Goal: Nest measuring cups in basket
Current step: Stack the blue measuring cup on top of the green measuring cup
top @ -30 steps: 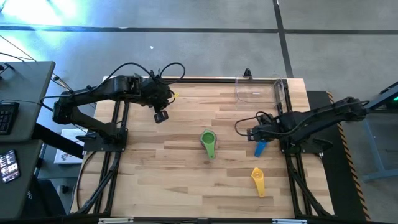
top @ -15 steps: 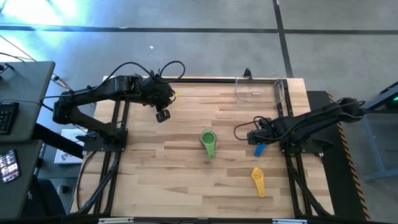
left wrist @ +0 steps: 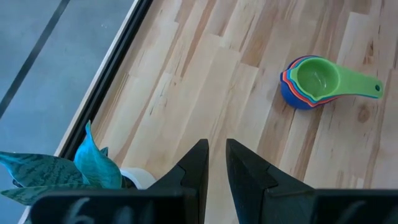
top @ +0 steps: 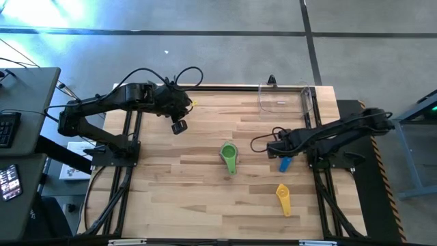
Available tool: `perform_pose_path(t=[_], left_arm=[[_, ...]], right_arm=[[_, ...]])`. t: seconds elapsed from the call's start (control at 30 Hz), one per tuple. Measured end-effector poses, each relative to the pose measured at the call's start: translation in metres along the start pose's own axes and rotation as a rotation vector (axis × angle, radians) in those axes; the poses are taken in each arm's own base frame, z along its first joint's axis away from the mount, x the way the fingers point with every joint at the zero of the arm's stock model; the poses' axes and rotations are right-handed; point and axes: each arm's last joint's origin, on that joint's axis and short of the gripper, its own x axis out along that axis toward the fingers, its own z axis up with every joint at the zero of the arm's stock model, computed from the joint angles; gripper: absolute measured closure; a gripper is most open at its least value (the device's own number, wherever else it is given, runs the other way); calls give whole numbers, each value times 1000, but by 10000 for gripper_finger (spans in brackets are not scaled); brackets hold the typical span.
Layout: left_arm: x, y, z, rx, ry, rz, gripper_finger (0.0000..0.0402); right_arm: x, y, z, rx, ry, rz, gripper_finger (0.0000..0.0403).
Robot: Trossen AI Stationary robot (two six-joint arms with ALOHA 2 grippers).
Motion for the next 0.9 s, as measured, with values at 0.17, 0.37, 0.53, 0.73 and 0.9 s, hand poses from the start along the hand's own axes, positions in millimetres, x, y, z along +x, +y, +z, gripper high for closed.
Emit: perform_pose_path(t=[0.17,0.37,0.53,0.73,0.9], left_arm=[[0,0,0,-1,0,0,355],[0,0,0,0,0,0,355],[0,0,0,0,0,0,355],[0,0,-1,3,10,1,355],[0,0,-2,6,22,2,355]], right_arm=[[8,3,2,-5,11,-48,325],[14,8,1,-45,55,-47,370],[11,13,2,-54,56,-13,391],[-11,31,6,-123,42,84,398],[-42,52,14,-208,-29,208,400]])
